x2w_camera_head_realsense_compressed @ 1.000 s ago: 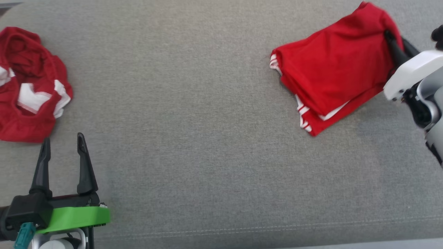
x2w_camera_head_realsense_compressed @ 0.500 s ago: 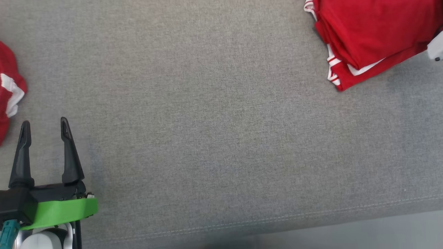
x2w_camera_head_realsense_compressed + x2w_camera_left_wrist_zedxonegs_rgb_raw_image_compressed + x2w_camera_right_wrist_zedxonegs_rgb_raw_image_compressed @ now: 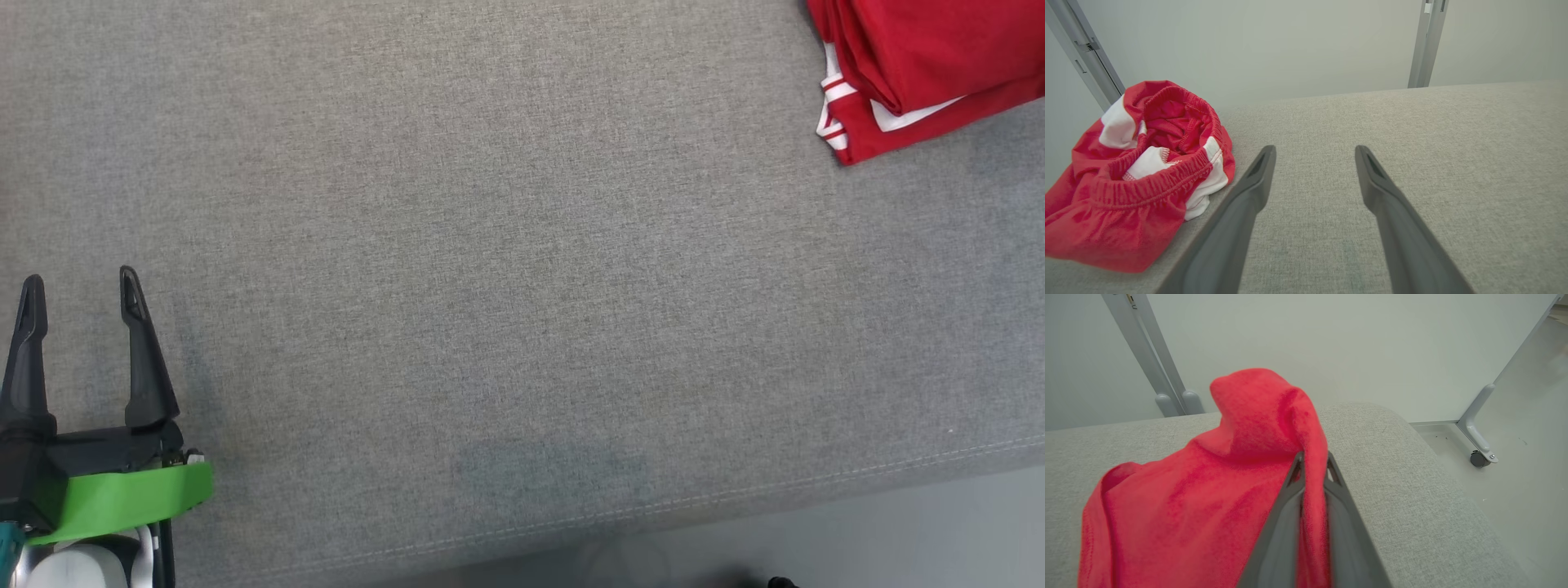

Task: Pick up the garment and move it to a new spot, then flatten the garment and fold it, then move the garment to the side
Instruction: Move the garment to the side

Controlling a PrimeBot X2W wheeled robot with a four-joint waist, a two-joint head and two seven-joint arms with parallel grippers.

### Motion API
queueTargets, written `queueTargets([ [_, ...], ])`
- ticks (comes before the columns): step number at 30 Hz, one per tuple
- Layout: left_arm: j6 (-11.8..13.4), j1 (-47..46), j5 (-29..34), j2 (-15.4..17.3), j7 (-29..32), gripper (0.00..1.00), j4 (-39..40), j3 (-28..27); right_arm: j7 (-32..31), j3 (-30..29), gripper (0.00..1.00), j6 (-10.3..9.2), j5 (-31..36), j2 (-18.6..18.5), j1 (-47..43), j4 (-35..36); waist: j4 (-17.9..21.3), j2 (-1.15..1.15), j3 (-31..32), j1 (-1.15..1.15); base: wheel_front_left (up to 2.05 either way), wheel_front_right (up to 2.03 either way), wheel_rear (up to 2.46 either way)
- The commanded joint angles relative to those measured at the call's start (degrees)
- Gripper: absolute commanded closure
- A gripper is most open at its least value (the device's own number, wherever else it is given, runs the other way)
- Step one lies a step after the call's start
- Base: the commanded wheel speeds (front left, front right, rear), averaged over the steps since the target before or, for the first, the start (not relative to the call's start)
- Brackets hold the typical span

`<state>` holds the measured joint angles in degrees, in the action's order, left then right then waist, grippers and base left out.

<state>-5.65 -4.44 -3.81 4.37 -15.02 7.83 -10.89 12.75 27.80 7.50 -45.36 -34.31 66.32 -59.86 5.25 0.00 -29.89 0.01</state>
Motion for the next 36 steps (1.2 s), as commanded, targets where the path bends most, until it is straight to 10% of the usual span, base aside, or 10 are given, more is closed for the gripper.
queueTargets([
  [1,-0.3,-0.9,0.4,0.4,-0.1,0.0,0.2,-0.3,0.6,0.1,1.0,-0.02,-0.3,-0.2,0.9,-0.7,0.2,0.0,-0.3,-0.01,0.0,0.0,0.0],
  [31,-0.8,-1.6,0.6,0.2,-0.1,0.0,-0.1,-0.4,2.6,-1.3,1.0,-0.02,4.3,-1.7,3.6,-3.9,-1.3,0.0,-1.9,-0.01,0.0,0.0,0.0],
  [34,-0.8,-1.6,0.6,0.2,-0.1,0.0,-0.2,-0.6,2.6,-2.0,0.51,-0.02,5.0,-1.5,3.2,-4.8,-1.4,0.0,-2.0,-0.01,0.0,0.0,0.0],
  [35,-0.8,-1.6,0.6,0.2,-0.1,0.0,-0.3,-0.6,2.6,-2.2,0.1,-0.02,5.4,-1.3,3.1,-5.2,-1.4,0.0,-1.9,-0.01,0.0,0.0,0.0],
  [36,-0.8,-1.6,0.6,0.1,-0.1,0.0,-0.3,-0.7,2.6,-2.2,0.0,-0.02,5.6,-1.1,2.9,-6.1,-1.3,0.0,-1.8,-0.01,0.0,0.0,0.0],
])
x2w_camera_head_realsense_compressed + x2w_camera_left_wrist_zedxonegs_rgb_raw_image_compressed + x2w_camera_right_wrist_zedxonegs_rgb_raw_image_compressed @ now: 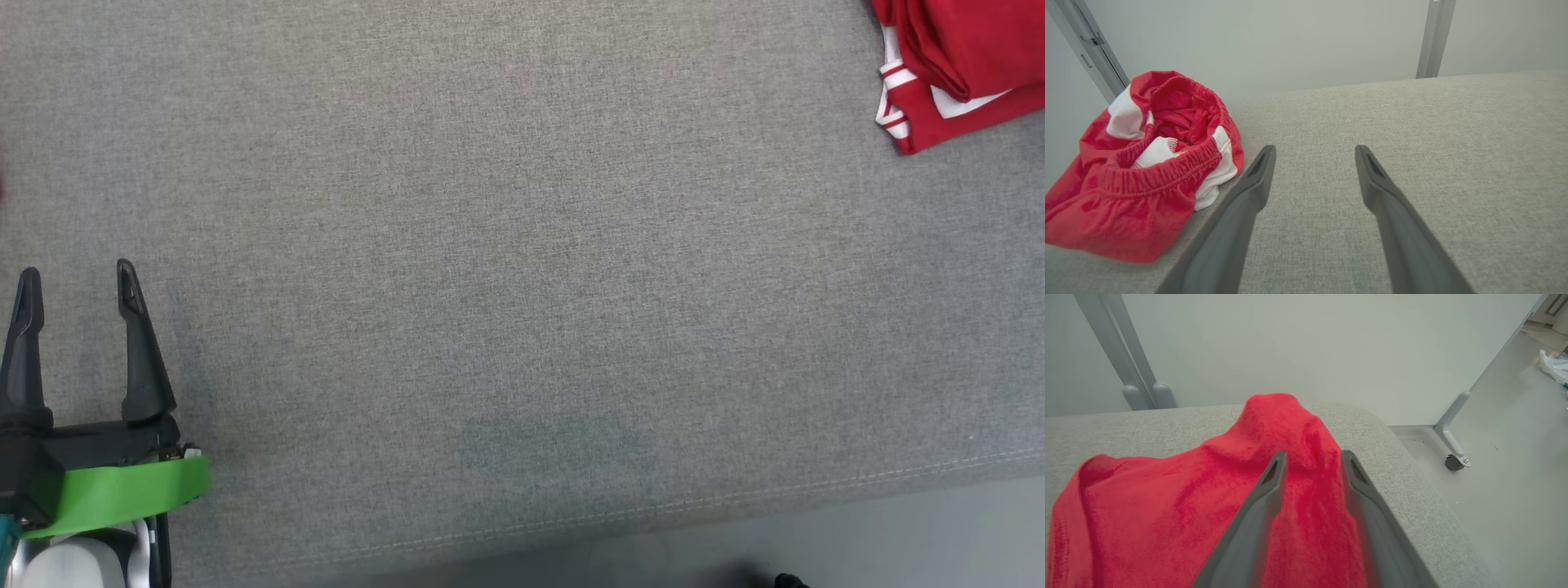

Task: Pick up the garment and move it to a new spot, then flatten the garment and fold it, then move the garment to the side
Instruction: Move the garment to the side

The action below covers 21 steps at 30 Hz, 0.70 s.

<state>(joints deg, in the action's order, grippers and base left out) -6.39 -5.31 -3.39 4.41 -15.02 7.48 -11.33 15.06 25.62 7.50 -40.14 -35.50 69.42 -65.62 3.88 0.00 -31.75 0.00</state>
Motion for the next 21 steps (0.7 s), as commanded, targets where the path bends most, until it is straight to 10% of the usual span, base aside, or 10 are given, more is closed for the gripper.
queueTargets([
  [1,0.0,-0.6,0.2,0.0,-0.1,0.0,0.0,-0.3,0.3,0.0,0.0,-0.02,0.8,0.2,-0.1,-0.5,0.0,0.0,0.2,0.0,0.0,0.0,0.0],
  [21,0.8,1.3,-1.8,-1.2,-0.1,0.0,-3.1,1.3,0.3,-14.7,0.0,-0.02,8.7,7.5,-16.0,20.6,-0.1,0.0,9.7,0.0,0.0,0.0,0.0],
])
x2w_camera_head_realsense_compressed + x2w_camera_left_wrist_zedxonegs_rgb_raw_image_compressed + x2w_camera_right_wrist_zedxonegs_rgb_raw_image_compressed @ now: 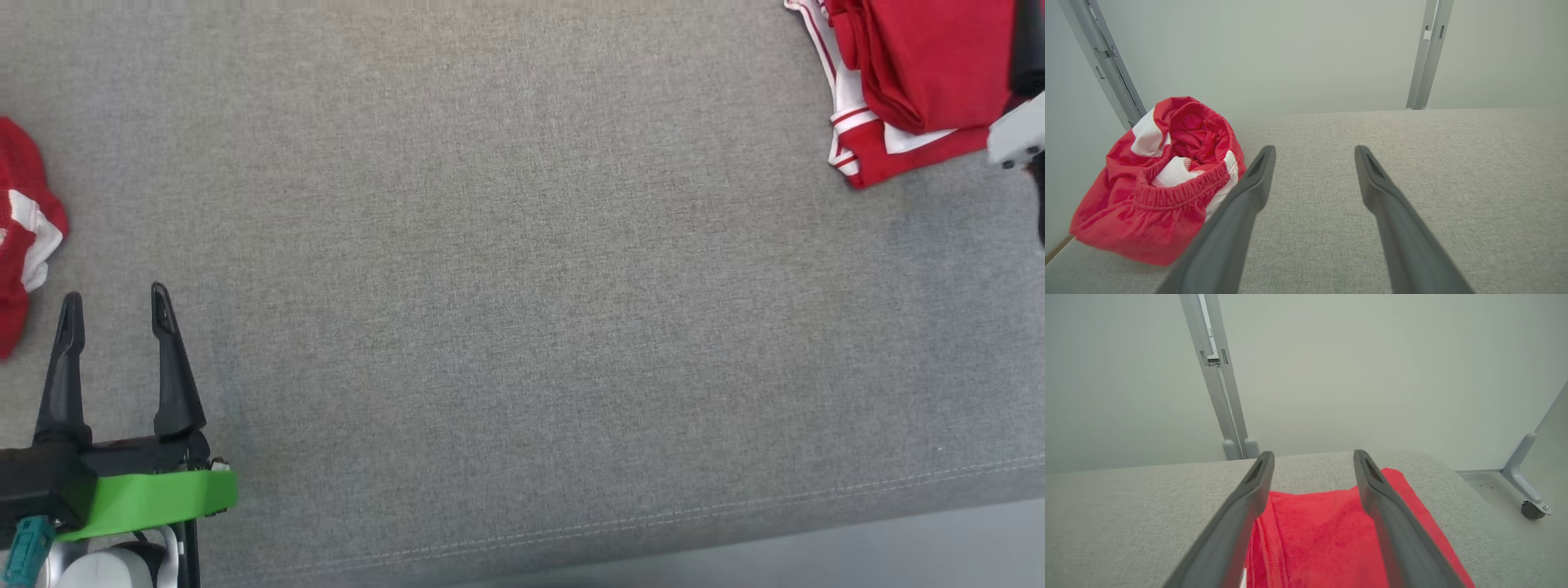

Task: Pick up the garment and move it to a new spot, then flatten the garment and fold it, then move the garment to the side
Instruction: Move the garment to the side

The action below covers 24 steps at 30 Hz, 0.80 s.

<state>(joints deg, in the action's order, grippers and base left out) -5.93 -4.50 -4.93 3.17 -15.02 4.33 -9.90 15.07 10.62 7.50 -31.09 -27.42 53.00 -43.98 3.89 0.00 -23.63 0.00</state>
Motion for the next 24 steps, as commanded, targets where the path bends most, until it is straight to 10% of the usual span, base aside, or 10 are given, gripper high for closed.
queueTargets([
  [1,0.4,0.7,-0.4,0.0,-0.1,0.0,-0.1,0.0,0.3,-0.3,0.0,-0.02,0.5,0.1,-1.1,0.5,-0.1,0.0,2.3,0.0,0.0,0.0,0.0],
  [24,1.9,5.9,-3.2,-0.2,-0.1,0.0,-4.0,3.0,0.2,-1.0,0.0,-0.02,8.1,14.8,-25.8,17.1,-1.8,0.0,16.6,0.0,0.0,0.0,0.0],
])
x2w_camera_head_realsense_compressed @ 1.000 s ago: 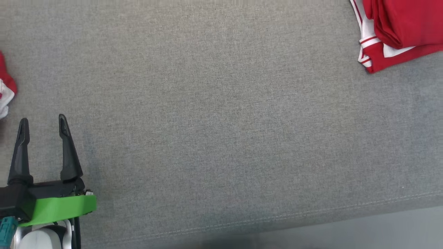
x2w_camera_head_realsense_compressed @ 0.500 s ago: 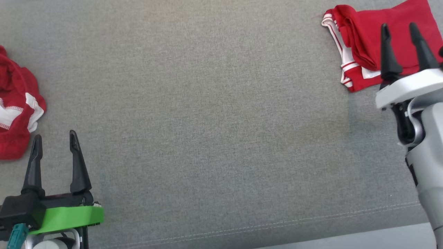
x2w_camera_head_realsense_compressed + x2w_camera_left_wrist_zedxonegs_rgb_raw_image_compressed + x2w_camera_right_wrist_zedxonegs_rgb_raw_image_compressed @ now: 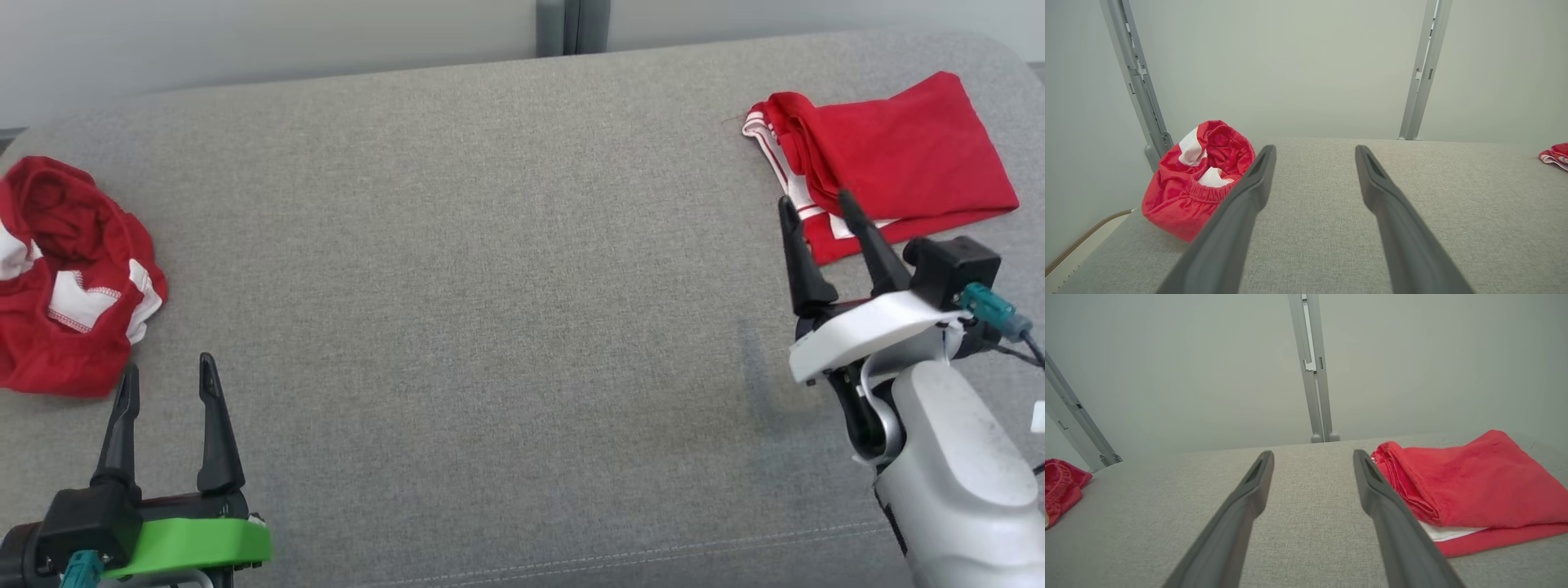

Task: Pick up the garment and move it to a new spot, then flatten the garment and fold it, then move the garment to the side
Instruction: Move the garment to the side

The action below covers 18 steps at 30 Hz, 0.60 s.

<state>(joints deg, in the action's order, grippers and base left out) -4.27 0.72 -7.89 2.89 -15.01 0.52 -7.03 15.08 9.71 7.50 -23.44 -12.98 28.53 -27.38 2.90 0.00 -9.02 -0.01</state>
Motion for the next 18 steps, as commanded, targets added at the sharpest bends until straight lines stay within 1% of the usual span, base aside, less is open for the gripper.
queueTargets([
  [1,0.3,1.0,-0.2,0.0,-0.1,0.0,-0.5,0.3,0.2,0.0,0.0,-0.02,0.6,0.8,-2.2,0.9,-0.9,0.0,2.6,0.01,0.0,0.0,0.0],
  [2,0.6,1.6,-0.4,0.0,-0.1,0.0,-0.9,0.4,0.2,0.8,0.0,-0.02,1.1,1.8,-3.9,1.4,-0.9,0.0,3.6,0.01,0.0,0.0,0.0],
  [4,0.7,2.0,-0.6,0.0,-0.1,0.0,-1.3,0.6,0.2,1.6,0.0,-0.02,1.8,2.6,-5.3,1.6,-0.8,0.0,4.6,0.01,0.0,0.0,0.0],
  [9,1.0,2.9,-1.1,0.0,-0.1,0.0,-2.0,1.3,0.2,1.7,0.0,-0.02,2.8,5.1,-9.5,3.0,-1.2,0.0,6.7,0.01,0.0,0.0,0.0],
  [15,1.5,3.7,-1.9,0.0,-0.1,0.0,-2.7,2.1,0.2,2.8,0.0,-0.02,3.5,7.4,-13.1,5.0,-1.1,0.0,7.9,0.01,0.0,0.0,0.0],
  [18,1.9,4.1,-2.3,0.0,-0.1,0.0,-3.3,2.3,0.2,3.5,0.0,-0.02,3.9,8.0,-13.7,5.3,-0.9,0.0,8.3,0.01,0.0,0.0,0.0],
])
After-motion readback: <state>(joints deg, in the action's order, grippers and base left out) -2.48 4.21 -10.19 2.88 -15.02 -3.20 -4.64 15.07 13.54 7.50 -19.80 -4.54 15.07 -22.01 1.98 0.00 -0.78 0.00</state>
